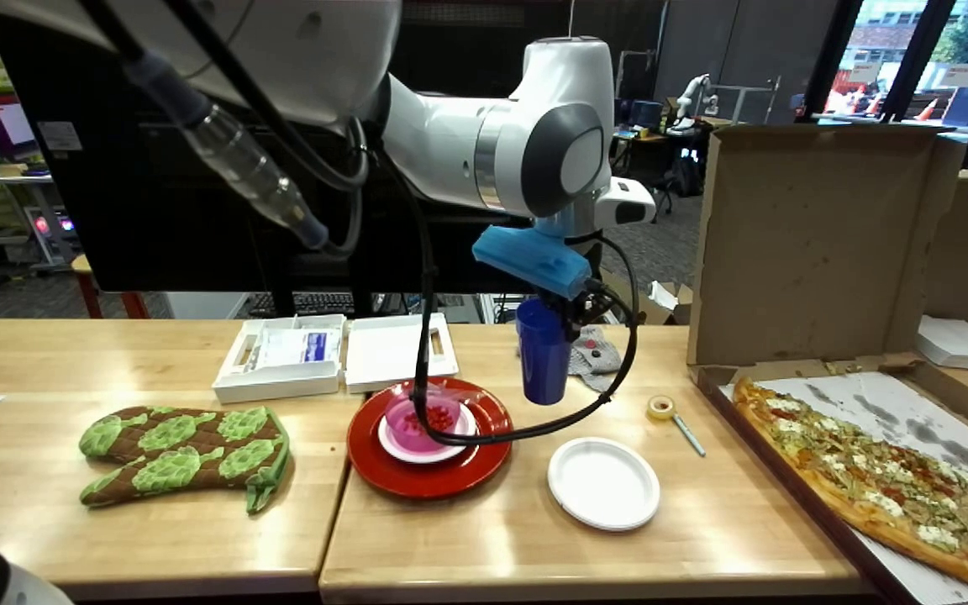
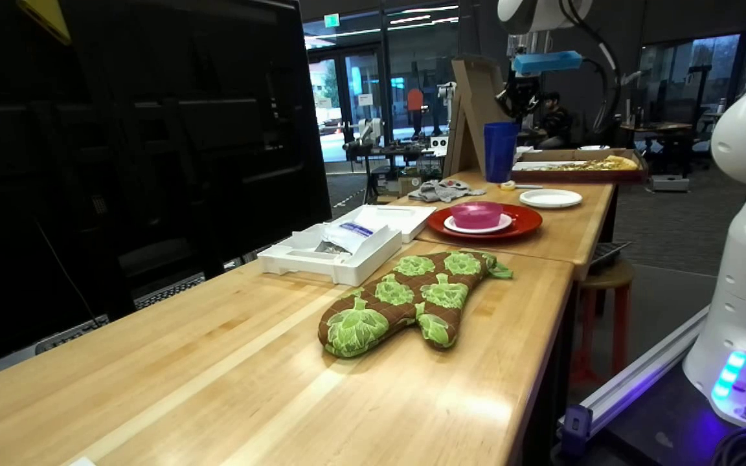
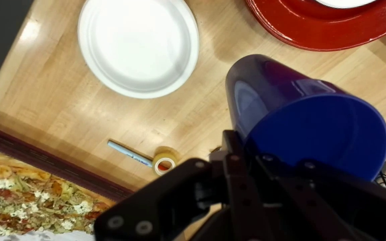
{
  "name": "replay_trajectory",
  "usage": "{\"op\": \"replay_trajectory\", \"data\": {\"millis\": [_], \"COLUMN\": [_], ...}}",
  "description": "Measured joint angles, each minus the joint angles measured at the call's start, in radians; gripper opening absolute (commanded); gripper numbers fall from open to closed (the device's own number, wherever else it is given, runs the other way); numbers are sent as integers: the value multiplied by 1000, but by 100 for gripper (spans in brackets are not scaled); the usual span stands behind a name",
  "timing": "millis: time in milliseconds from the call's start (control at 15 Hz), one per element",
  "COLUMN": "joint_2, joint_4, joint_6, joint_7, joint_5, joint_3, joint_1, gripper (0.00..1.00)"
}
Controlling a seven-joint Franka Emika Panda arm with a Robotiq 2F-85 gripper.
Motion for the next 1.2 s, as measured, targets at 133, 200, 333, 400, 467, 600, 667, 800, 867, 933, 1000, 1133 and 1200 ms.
{"op": "replay_trajectory", "data": {"millis": [133,200,333,400,467,600,667,800,867,933,1000,1133,1200], "joint_2": [20,30,50,59,69,88,96,111,118,126,133,146,153], "joint_4": [20,29,48,57,66,83,90,102,107,113,118,126,129], "joint_6": [-9,-13,-20,-23,-26,-34,-36,-36,-36,-36,-36,-36,-36], "joint_7": [-8,-12,-16,-17,-17,-17,-17,-17,-17,-17,-17,-17,-17], "joint_5": [13,19,30,33,35,38,39,40,40,41,43,47,50], "joint_3": [-6,-9,-14,-16,-18,-21,-21,-22,-22,-22,-22,-22,-22], "joint_1": [-2,-3,-3,-3,-3,-3,-3,-4,-4,-4,-4,-4,-4], "gripper": [1,1,1,1,1,1,1,1,1,1,1,1,1]}}
